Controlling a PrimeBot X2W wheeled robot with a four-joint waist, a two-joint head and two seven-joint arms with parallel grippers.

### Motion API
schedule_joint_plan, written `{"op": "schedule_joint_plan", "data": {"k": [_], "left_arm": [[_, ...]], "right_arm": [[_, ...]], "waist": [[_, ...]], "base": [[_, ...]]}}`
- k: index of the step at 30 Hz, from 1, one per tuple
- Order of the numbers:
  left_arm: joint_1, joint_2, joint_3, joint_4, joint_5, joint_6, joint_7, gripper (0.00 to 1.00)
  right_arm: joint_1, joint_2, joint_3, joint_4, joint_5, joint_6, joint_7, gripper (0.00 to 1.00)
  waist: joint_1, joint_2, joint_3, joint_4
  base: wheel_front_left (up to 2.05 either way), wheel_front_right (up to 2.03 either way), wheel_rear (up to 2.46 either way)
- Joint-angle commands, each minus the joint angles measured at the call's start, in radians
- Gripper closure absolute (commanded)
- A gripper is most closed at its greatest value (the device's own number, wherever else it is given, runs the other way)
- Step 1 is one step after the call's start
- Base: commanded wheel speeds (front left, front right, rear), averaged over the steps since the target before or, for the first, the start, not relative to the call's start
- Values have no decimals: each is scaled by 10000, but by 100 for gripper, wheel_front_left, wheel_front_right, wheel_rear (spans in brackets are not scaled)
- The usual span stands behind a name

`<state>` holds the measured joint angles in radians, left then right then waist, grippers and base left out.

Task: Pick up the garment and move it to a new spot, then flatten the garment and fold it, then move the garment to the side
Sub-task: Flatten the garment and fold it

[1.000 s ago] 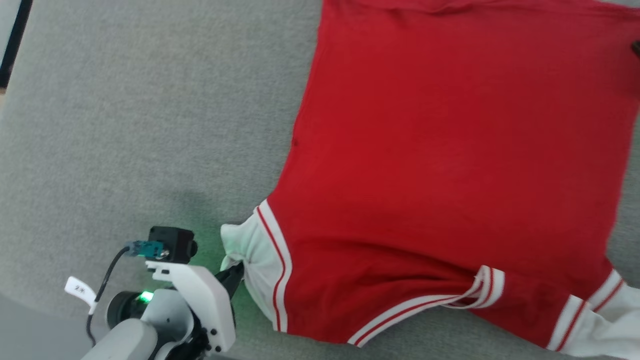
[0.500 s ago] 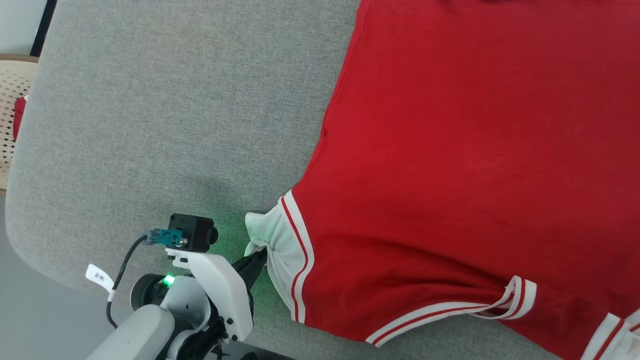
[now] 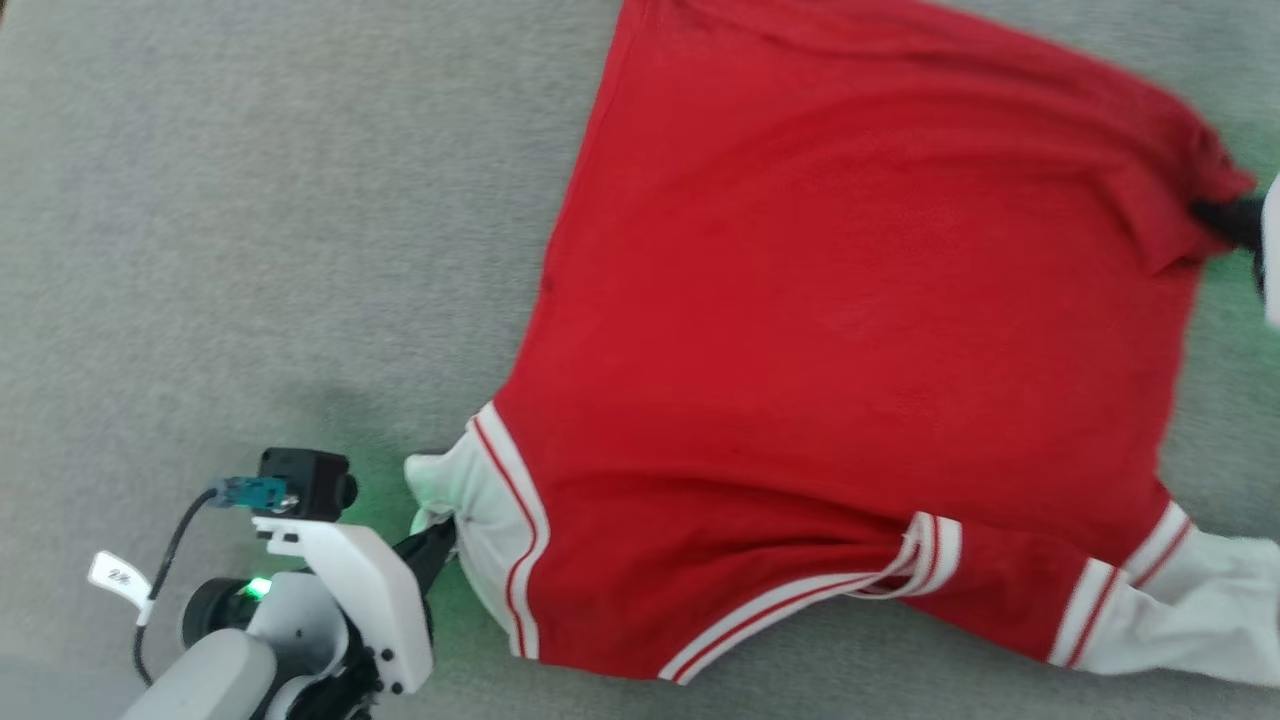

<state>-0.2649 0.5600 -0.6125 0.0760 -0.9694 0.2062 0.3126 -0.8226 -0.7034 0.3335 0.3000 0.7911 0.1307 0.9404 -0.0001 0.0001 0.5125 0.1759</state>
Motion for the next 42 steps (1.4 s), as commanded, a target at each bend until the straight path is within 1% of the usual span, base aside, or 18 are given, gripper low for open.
{"op": "schedule_joint_plan", "data": {"k": [1,4,6,9,12,15,17,19,22,23,25,26,28,30,33,36,38,42], "left_arm": [[-910,-605,266,442,91,390,-245,100],[-810,-389,436,258,27,477,-235,100],[-686,-236,550,115,-38,565,-235,100],[-567,-67,635,-135,-62,661,-179,100],[-563,32,666,-344,-86,706,-87,100],[-600,94,641,-485,-80,746,-3,100],[-660,83,607,-532,-77,758,53,100],[-685,78,614,-553,-88,767,45,100],[-742,12,581,-539,-112,731,59,100],[-764,-9,566,-518,-124,700,57,100],[-793,-44,540,-461,-143,658,58,100],[-792,-49,539,-439,-161,625,30,100],[-697,-23,557,-394,-201,605,-23,100],[-574,15,578,-376,-216,601,-58,100],[-332,113,567,-374,-261,582,-97,100],[-117,165,516,-397,-292,556,-100,100],[-38,169,486,-435,-314,521,-111,100],[13,114,392,-458,-261,478,-118,100]], "right_arm": [[609,-139,124,-368,171,0,44,100],[1454,-419,4,-1454,524,-1,-78,100],[2159,-469,-142,-2231,803,0,-12,100],[3273,-606,-555,-3209,1088,-1,198,100],[4580,-560,-1159,-4017,1242,0,399,100],[5961,-256,-1837,-4592,1072,0,562,100],[6784,117,-2151,-4807,952,0,672,100],[7354,516,-2209,-4856,729,0,750,100],[7613,1056,-1909,-4416,261,0,442,100],[7534,1250,-1747,-4259,204,0,176,89],[7298,1373,-1681,-3757,-223,-23,-435,25],[7230,1382,-1580,-3567,-279,-29,-630,0],[7102,1392,-1635,-3440,-299,-40,-994,0],[7025,1208,-1863,-3595,-257,-49,-1249,0],[7022,938,-2333,-4257,-230,-38,-1512,0],[7050,837,-2821,-5147,-272,0,-1673,0],[6962,816,-3082,-5709,-403,0,-1662,0],[6570,874,-3271,-6395,-686,0,-1794,0]], "waist": [[1,-1,-303,-489],[1,-1,-454,-844],[1,-1,-552,-1091],[1,-1,-644,-1344],[1,-1,-705,-1462],[1,-1,-713,-1494],[1,-1,-681,-1471],[1,-1,-643,-1482],[1,-1,-606,-1436],[1,-1,-604,-1418],[1,-1,-628,-1375],[1,-1,-653,-1353],[1,-1,-730,-1325],[1,-1,-814,-1283],[1,-1,-924,-1212],[1,-1,-1013,-1099],[1,-1,-1038,-990],[1,-1,-1036,-758]], "base": [[0,0,0],[0,0,0],[0,0,0],[0,0,0],[0,0,0],[0,0,0],[0,0,0],[0,0,0],[0,0,0],[0,0,0],[0,0,0],[0,0,0],[0,0,0],[0,0,0],[0,0,0],[0,0,0],[0,0,0],[0,0,0]]}}
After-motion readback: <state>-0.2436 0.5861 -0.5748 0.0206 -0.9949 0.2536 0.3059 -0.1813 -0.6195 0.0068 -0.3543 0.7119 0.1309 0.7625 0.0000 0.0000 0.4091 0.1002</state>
